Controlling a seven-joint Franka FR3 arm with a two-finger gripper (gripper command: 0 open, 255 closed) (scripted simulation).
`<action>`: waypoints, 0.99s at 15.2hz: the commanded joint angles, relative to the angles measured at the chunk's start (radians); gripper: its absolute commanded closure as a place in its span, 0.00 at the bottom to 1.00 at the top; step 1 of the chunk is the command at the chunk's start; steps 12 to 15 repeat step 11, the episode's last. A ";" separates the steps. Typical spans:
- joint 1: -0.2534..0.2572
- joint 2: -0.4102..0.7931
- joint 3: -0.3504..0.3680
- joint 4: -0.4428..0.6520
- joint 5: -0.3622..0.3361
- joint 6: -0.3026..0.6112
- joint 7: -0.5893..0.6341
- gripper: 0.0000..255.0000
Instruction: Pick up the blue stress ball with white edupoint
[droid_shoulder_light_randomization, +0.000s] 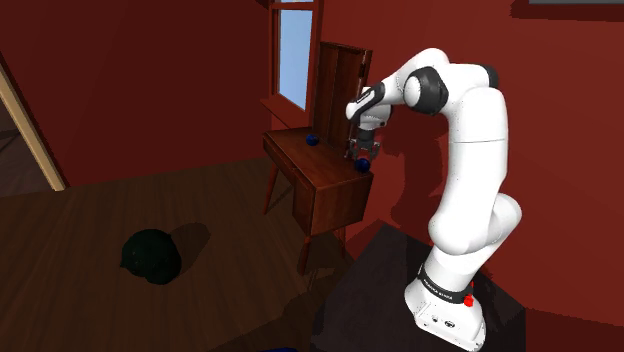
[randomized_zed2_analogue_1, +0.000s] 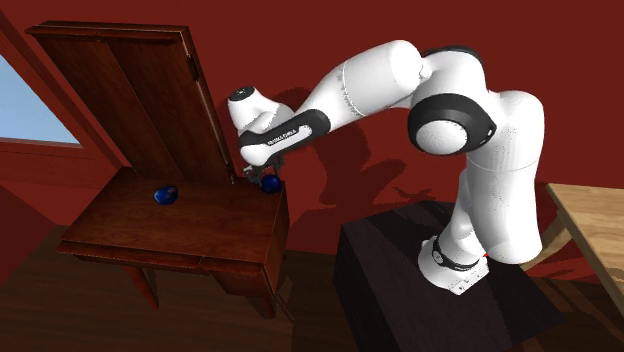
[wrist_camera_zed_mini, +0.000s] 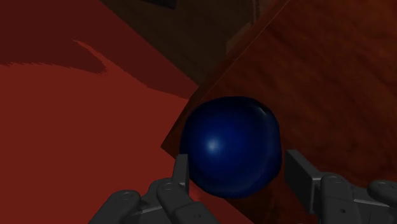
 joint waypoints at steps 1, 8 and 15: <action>0.003 -0.015 -0.002 0.007 -0.005 -0.022 0.003 1.00; 0.008 -0.059 -0.009 0.042 -0.019 -0.100 0.007 1.00; 0.008 -0.066 -0.010 0.049 -0.022 -0.113 0.008 1.00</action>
